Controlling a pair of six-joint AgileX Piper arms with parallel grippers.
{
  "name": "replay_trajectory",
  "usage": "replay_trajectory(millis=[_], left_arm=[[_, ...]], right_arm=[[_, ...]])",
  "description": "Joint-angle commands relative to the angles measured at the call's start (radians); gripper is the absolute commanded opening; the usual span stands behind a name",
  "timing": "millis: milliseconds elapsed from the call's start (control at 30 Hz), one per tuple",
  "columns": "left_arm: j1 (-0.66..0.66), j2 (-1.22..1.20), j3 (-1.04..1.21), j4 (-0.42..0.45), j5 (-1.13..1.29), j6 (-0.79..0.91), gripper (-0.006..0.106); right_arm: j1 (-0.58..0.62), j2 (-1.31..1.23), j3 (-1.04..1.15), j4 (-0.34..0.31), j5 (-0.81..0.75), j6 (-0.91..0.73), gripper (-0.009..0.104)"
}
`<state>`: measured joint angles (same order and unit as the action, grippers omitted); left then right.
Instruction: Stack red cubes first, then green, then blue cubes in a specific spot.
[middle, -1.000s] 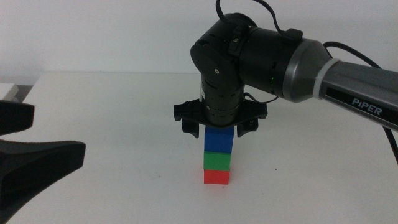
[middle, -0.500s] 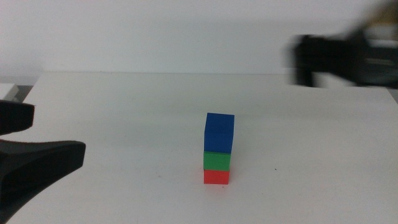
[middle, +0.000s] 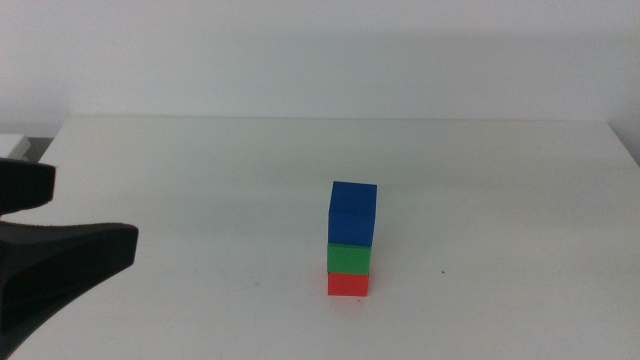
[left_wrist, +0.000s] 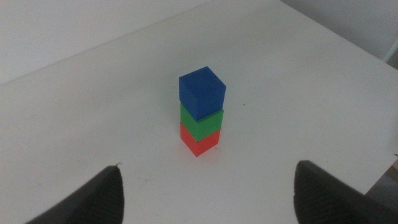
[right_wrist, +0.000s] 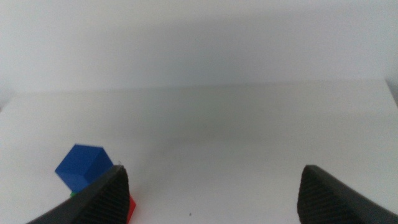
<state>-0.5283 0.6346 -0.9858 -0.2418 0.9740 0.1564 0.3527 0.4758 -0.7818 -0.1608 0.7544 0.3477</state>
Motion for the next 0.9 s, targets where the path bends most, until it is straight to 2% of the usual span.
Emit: replay_trajectory(millis=[0, 200, 300, 467, 567, 733, 867], left_arm=[[0.001, -0.004, 0.005, 0.001, -0.014, -0.004, 0.094], [0.001, -0.004, 0.005, 0.001, -0.014, -0.004, 0.094], [0.001, -0.004, 0.005, 0.001, -0.014, -0.004, 0.094], [0.001, -0.004, 0.005, 0.001, -0.014, -0.004, 0.094], [0.001, -0.004, 0.005, 0.001, -0.014, -0.004, 0.094], [0.004, -0.01, 0.038, 0.005, -0.048, -0.004, 0.094], [0.101, -0.103, 0.189, 0.054, -0.239, -0.004, 0.094]], right_arm=[[-0.066, -0.043, 0.059, 0.065, -0.074, -0.074, 0.088], [-0.214, -0.038, 0.155, 0.195, -0.181, -0.227, 0.088], [-0.257, -0.03, 0.19, 0.19, -0.204, -0.229, 0.088], [-0.266, -0.032, 0.196, 0.138, -0.2, -0.218, 0.088], [-0.266, -0.032, 0.196, 0.166, -0.2, -0.21, 0.088], [-0.266, -0.032, 0.196, 0.166, -0.2, -0.21, 0.088], [-0.266, -0.032, 0.196, 0.166, -0.2, -0.21, 0.088]])
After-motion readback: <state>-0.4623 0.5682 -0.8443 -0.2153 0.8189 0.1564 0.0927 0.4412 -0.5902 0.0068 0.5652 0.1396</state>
